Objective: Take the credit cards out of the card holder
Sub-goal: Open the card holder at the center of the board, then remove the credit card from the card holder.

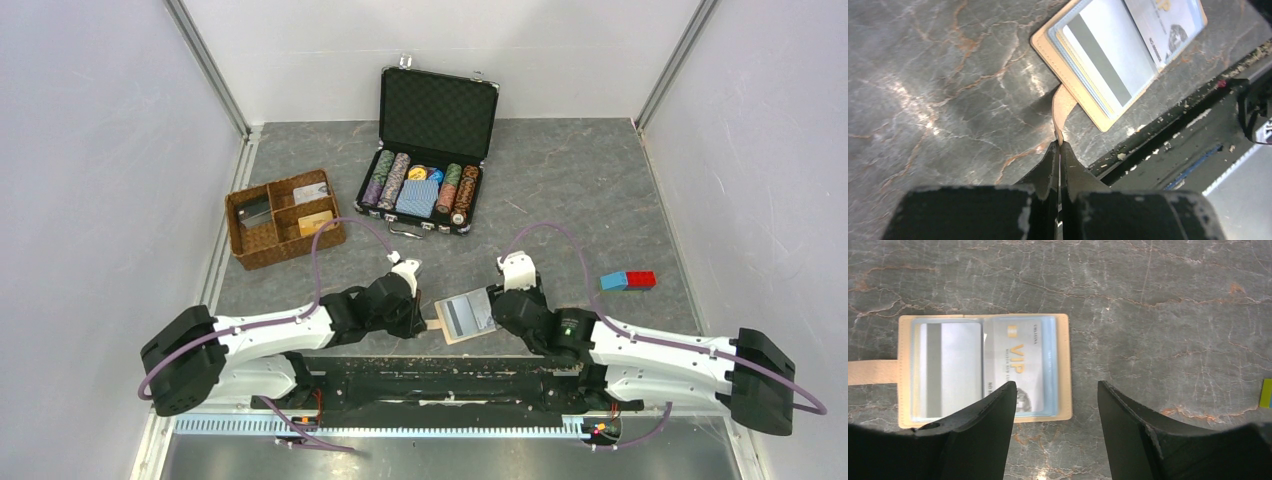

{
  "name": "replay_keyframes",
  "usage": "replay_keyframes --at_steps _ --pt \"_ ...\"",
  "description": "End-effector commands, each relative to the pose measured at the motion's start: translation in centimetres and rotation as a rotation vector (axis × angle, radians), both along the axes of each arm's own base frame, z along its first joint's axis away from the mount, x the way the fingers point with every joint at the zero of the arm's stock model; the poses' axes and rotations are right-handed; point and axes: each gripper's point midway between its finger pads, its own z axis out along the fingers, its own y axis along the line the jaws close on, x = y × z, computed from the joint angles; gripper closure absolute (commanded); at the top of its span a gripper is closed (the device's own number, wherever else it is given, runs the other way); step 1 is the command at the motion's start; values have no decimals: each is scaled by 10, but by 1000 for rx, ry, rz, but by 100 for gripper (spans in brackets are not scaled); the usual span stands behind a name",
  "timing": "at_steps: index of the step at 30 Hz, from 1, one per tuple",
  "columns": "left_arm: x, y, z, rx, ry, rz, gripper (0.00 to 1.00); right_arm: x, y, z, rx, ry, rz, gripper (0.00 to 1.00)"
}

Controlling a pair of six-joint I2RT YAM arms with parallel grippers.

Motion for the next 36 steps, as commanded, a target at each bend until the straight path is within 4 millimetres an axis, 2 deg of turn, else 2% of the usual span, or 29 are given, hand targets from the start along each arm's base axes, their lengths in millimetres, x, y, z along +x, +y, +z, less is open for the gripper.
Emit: replay_keyframes --at_steps 1,6,8,11,16,18,21,25,30,36 --pt "18 7 16 46 -77 38 98 5 -3 9 31 -21 -28 40" --pt "25 13 25 71 -92 85 97 0 20 18 118 -6 73 50" --pt "31 18 31 83 -99 136 88 -1 29 20 151 0 105 56" --pt "36 21 42 65 -99 202 71 0 32 16 165 6 116 58" --pt "34 3 74 -92 -100 199 58 0 41 6 220 47 142 62" --pt "31 -9 86 -167 -105 159 56 1 44 2 261 72 146 63" --pt "31 -21 93 -223 -109 130 54 3 45 -4 310 104 154 65" --pt "30 -40 88 -261 -81 84 55 0 50 -8 363 136 190 70" --pt "29 -69 78 -319 -32 22 59 2 51 -12 393 148 198 71" --pt "37 -86 56 -318 -9 22 59 6 45 -26 386 175 187 73"
